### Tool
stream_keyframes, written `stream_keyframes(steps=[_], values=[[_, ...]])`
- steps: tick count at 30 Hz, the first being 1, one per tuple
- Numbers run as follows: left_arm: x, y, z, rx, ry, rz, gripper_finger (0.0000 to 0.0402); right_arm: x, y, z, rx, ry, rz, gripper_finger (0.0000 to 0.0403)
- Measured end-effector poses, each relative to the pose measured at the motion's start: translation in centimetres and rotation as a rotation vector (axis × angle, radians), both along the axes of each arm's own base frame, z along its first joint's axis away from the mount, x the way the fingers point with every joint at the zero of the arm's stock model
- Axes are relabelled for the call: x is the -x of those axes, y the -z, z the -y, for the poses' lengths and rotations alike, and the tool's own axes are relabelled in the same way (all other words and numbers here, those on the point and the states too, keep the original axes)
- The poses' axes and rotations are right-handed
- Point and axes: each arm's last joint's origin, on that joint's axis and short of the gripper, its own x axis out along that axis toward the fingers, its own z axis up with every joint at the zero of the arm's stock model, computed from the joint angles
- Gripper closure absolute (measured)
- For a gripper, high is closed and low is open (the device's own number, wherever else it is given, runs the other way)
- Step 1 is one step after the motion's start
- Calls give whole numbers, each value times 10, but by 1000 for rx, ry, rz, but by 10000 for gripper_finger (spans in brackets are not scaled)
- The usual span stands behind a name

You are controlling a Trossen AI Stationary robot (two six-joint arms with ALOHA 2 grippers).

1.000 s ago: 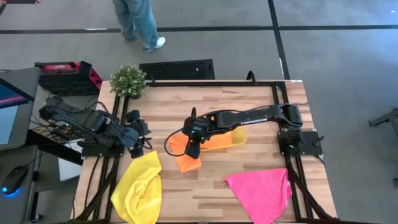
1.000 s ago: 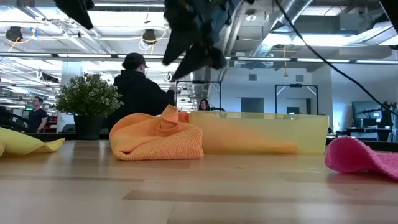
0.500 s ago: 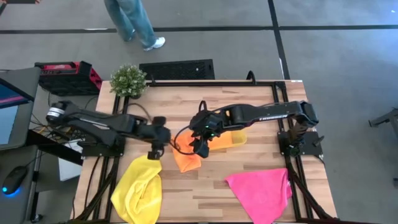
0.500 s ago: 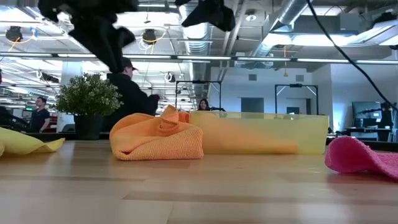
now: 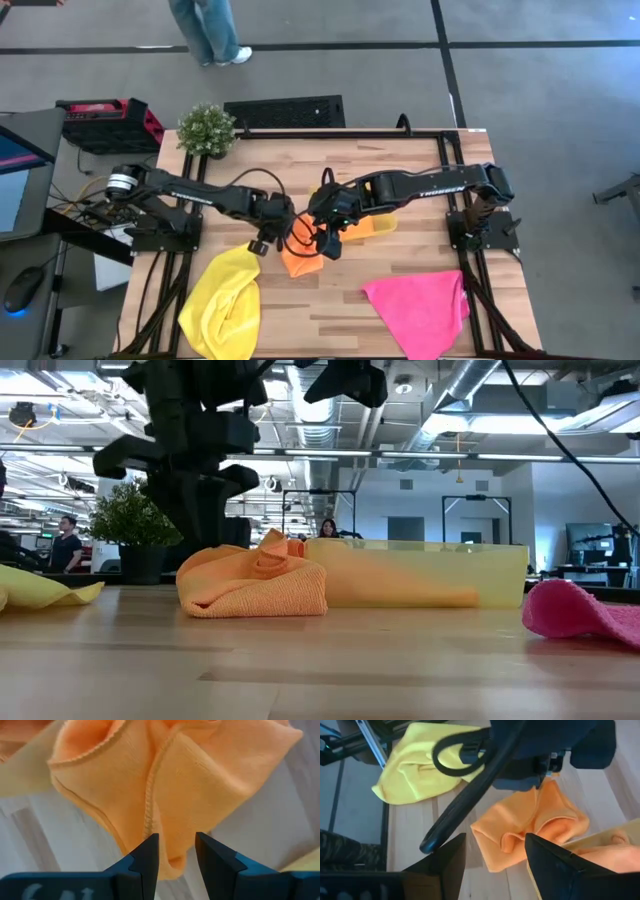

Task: Fold microfiber towels
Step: Fold the orange microfiber towel

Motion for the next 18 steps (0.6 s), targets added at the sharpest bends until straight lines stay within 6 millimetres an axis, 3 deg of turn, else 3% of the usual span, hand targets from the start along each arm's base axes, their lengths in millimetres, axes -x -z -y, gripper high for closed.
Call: stream_keyframes(steps=[10, 18], values=[[-8, -13, -8, -143, 37, 49, 281, 1, 1, 0, -8, 10, -12, 177], [-10, 0, -15, -16, 77, -21, 281, 1, 1, 0, -8, 10, -14, 177]])
